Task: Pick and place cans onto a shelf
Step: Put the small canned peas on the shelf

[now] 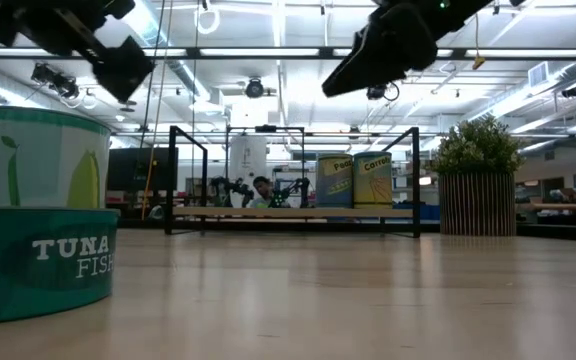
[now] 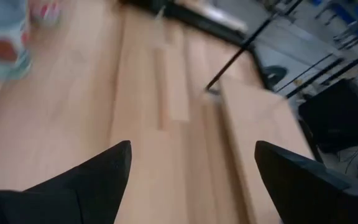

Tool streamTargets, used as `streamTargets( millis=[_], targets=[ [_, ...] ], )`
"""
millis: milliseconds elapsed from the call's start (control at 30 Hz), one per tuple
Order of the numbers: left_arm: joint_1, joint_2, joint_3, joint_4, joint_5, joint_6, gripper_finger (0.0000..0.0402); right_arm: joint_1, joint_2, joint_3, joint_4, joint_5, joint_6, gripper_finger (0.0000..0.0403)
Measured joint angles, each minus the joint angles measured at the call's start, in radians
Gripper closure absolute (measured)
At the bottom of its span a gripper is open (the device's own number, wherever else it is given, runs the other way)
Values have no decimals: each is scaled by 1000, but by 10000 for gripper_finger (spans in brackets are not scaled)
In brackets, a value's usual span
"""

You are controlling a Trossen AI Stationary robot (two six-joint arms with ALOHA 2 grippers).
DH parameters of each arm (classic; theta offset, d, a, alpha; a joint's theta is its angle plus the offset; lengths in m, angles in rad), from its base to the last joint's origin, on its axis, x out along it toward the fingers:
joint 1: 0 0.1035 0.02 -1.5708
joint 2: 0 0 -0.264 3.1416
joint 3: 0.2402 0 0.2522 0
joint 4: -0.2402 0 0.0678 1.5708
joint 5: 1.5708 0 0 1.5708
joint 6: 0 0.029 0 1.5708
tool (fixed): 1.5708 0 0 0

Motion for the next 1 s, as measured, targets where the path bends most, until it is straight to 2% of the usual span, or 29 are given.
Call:
streamTargets(
  millis=[233,367,533,733,1000],
  targets=[
    [-229,110,206,-312,-287,-68,76,-24,-115,-133,197,1,-21,54],
    [-326,218,308,-473,-346,-139,77,-25,-143,-190,336,13,-59,54],
    [-410,382,446,-671,-337,-252,77,-22,-151,-220,442,13,-60,54],
    [-470,573,604,-942,-292,-280,77,-15,-137,-255,517,10,-47,54],
    [-479,671,646,-1053,-154,-426,77,-1,-136,-264,519,8,-36,54]
  ],
)
